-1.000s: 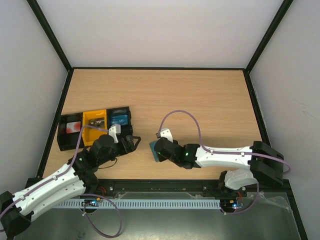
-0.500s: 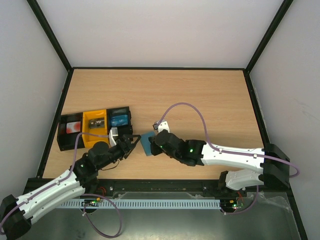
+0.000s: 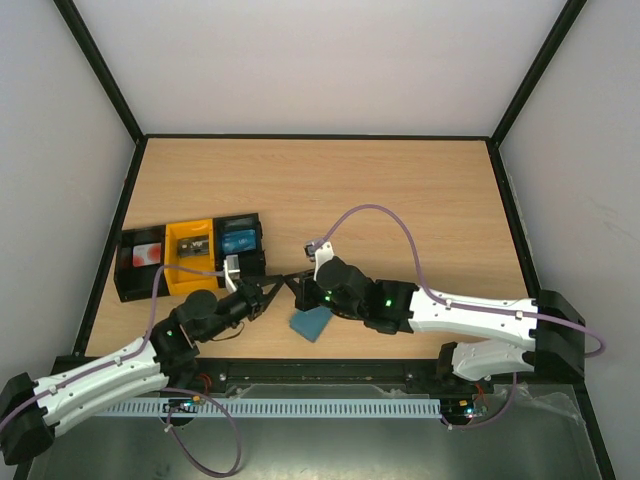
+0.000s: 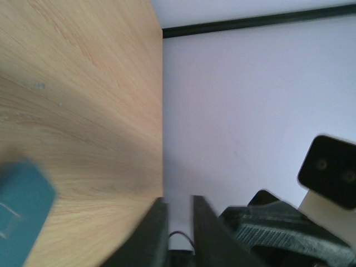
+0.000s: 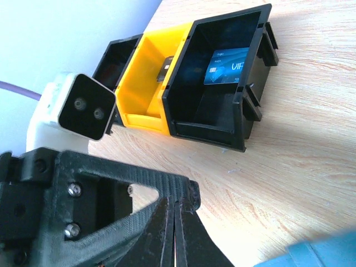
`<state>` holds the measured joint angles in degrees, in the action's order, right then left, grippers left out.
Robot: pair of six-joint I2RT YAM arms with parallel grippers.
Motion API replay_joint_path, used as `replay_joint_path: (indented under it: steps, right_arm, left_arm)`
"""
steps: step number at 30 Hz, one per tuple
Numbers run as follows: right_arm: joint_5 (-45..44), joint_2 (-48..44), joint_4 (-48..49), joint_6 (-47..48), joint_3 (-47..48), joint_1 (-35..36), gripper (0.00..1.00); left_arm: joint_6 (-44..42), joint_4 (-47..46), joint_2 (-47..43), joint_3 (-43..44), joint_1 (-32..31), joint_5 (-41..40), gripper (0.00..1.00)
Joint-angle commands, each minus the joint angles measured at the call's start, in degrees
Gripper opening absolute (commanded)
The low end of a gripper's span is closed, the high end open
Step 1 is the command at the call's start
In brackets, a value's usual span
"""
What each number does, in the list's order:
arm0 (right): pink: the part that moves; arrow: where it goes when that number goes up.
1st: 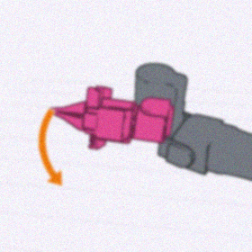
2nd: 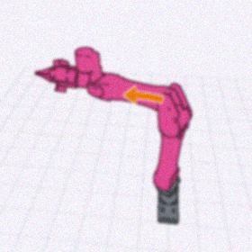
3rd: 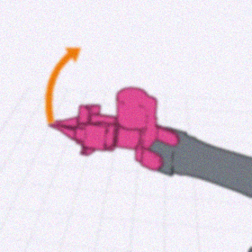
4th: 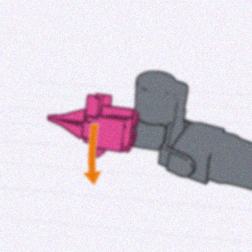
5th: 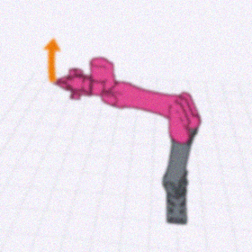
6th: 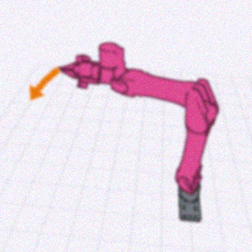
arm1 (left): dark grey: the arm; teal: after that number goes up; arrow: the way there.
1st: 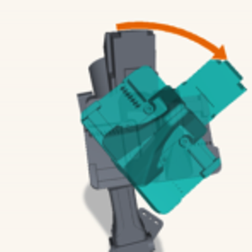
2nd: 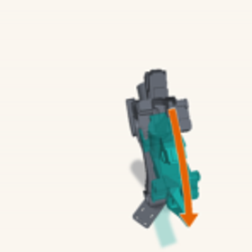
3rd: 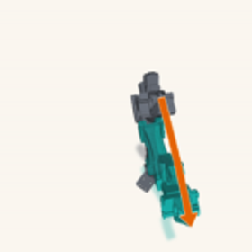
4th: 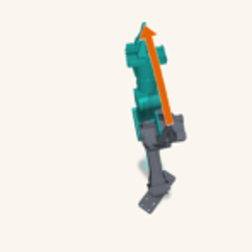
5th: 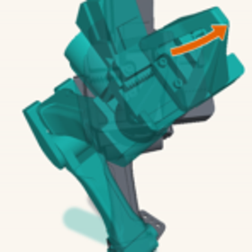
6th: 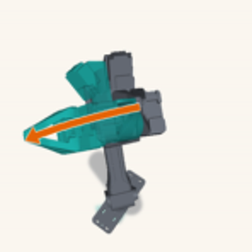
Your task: Take the credit cards out of the card holder
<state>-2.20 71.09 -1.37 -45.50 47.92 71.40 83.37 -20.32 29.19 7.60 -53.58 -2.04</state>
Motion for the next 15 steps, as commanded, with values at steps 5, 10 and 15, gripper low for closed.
replay_joint_path:
  steps: [5, 10, 15]
  right_arm:
    - [-6.76, -2.24, -4.97, -0.17, -4.18, 0.5, 0.02]
    - [-9.31, -5.43, -8.04, -4.12, -10.32, 0.5, 0.13]
    - [-7.34, -5.61, -9.89, -7.06, -15.75, -0.64, 0.29]
  left_arm:
    - [-5.63, 8.38, 0.69, 4.24, -2.4, -7.54, 0.14]
    - [-14.25, 20.38, 3.78, 8.85, -2.4, -9.25, 0.45]
    - [-20.64, 22.57, 12.25, 12.28, -2.49, -4.83, 0.51]
